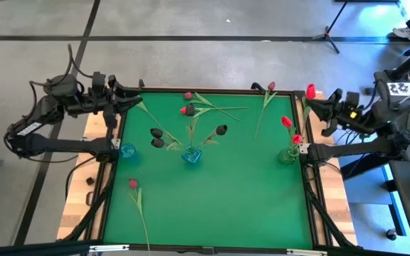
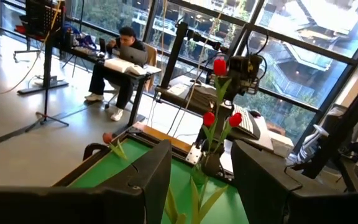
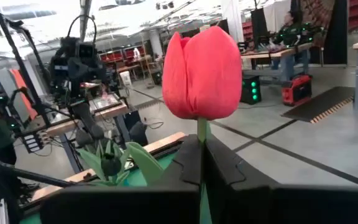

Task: Sort flowers into vase by color
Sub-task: Put the bottom red tulip into the green vase, then put the red tulip into the green vase

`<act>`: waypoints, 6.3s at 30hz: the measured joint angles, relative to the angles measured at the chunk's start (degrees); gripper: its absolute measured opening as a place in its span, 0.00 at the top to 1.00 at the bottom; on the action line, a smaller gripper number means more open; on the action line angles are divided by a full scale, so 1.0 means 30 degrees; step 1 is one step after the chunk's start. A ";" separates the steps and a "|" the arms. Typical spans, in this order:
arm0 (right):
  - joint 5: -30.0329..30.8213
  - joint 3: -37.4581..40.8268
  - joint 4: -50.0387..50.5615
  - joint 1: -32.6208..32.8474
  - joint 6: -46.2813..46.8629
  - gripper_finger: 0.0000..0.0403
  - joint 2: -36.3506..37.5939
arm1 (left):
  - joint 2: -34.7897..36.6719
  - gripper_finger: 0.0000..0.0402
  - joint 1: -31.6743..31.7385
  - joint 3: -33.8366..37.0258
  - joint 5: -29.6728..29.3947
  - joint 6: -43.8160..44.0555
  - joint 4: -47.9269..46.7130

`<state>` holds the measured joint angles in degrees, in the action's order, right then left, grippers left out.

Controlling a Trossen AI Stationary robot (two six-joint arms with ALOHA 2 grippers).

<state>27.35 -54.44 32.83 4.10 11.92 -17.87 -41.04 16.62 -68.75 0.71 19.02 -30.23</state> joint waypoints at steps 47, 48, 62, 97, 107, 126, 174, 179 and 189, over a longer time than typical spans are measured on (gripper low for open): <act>-0.3837 -0.2615 1.2475 0.0000 0.2828 0.44 -0.1260 | -0.3873 0.59 0.0000 0.0000 -0.0150 0.0621 0.5715; -0.3848 -0.2615 1.2998 0.0000 0.3242 0.43 -0.1517 | -0.3958 0.59 0.0000 0.0000 -0.0153 0.0625 0.5753; -0.4699 -0.5084 1.7340 0.0000 0.4849 0.36 -0.5169 | -0.4731 0.59 0.0917 0.0000 -0.4421 0.0723 0.2431; -0.3541 -1.1022 1.4531 0.0000 1.1033 0.36 -0.7430 | -0.6905 0.59 0.7672 1.0640 0.1749 -0.4007 0.6760; -0.3117 -1.1017 1.4481 0.0000 1.1675 0.36 -0.8670 | -0.7776 0.59 0.9247 1.3413 0.4002 -0.4580 1.2233; -0.2974 -1.1008 1.4113 0.0000 1.4085 0.36 -1.0441 | -1.7294 0.59 0.9804 0.8001 0.7161 -1.1359 1.3220; -0.2966 -1.1008 1.2997 0.0000 1.1727 0.36 -1.1001 | -1.7453 0.99 0.8128 0.2310 -0.0973 -1.1859 0.0750; -0.2223 -1.1008 1.2397 0.0000 0.9972 0.36 -1.0971 | -1.3556 0.99 0.7445 0.2302 -0.3420 -1.2116 0.1160; -0.0277 -1.1008 0.6463 0.0000 0.3423 0.36 -1.0520 | -0.7705 0.99 0.4193 0.2251 -1.0437 -2.0983 0.6400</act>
<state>26.52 -87.46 52.21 4.10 22.19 -49.43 -64.15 29.20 -62.00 -30.60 -43.93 -11.03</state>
